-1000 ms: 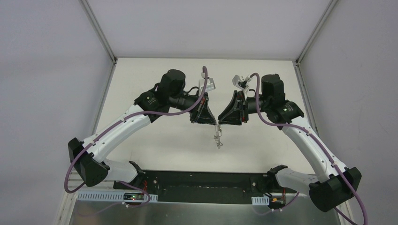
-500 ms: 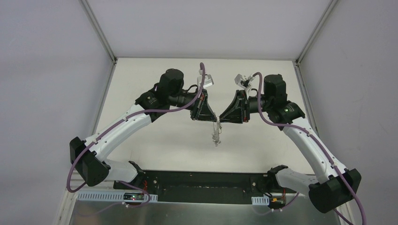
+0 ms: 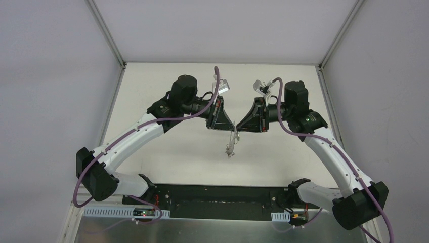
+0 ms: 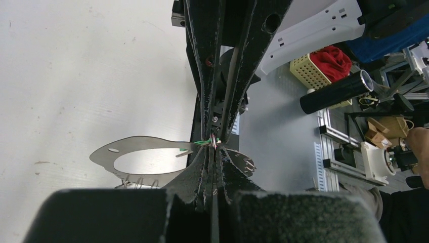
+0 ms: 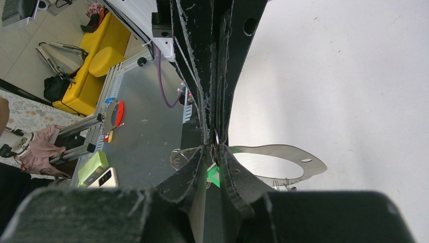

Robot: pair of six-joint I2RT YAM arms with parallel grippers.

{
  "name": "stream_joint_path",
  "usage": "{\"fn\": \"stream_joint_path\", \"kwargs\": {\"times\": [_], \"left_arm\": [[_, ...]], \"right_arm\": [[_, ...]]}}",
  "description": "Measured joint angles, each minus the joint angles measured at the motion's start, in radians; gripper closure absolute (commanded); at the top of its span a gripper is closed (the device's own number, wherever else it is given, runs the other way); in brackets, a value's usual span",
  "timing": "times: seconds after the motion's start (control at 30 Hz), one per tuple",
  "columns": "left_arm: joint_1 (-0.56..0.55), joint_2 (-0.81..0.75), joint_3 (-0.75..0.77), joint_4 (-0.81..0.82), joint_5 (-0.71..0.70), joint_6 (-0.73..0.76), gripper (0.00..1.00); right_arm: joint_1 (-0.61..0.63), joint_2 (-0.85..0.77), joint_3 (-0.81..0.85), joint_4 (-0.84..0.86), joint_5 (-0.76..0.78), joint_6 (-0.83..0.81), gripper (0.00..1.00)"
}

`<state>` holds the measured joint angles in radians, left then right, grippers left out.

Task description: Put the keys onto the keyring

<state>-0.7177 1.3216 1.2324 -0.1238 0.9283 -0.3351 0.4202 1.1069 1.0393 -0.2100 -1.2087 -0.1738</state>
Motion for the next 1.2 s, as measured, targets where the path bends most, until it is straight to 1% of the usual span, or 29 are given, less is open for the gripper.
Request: {"fn": "stream_joint_path", "kwargs": {"times": [0.3,0.43,0.53,0.8,0.87,0.9,0.93,0.97,1.07,1.2], "left_arm": [[0.012,0.000,-0.005,0.036,0.009,-0.019,1.00],[0.013,0.000,-0.013,0.048,0.010,-0.021,1.00],[0.013,0.000,-0.016,0.057,0.011,-0.022,1.00],[0.017,0.000,-0.021,0.069,0.011,-0.021,1.00],[0.019,0.000,-0.024,0.071,0.011,-0.013,0.97],[0.019,0.000,-0.024,0.067,0.009,-0.002,0.89],[0.019,0.000,-0.024,0.063,0.006,0.017,0.92],[0.018,-0.002,-0.024,0.055,0.003,0.042,0.90],[0.019,-0.013,-0.024,0.003,-0.019,0.107,0.79],[0.019,-0.031,-0.006,-0.112,-0.067,0.226,0.66]], "right_arm": [[0.000,0.000,-0.006,0.017,-0.001,0.009,0.87],[0.000,0.000,-0.006,0.019,-0.001,0.011,0.92],[-0.002,0.000,-0.006,0.020,-0.001,0.018,1.00],[-0.006,0.001,-0.006,0.021,0.000,0.034,1.00],[-0.006,0.001,-0.006,0.019,0.008,0.028,1.00],[-0.006,0.002,-0.006,0.014,0.014,0.024,1.00],[-0.006,0.003,-0.006,0.008,0.019,0.017,1.00],[-0.005,0.004,-0.005,0.002,0.021,0.011,1.00],[-0.001,0.019,0.009,-0.043,0.031,-0.018,1.00],[0.028,0.052,0.053,-0.124,0.051,-0.076,1.00]]}}
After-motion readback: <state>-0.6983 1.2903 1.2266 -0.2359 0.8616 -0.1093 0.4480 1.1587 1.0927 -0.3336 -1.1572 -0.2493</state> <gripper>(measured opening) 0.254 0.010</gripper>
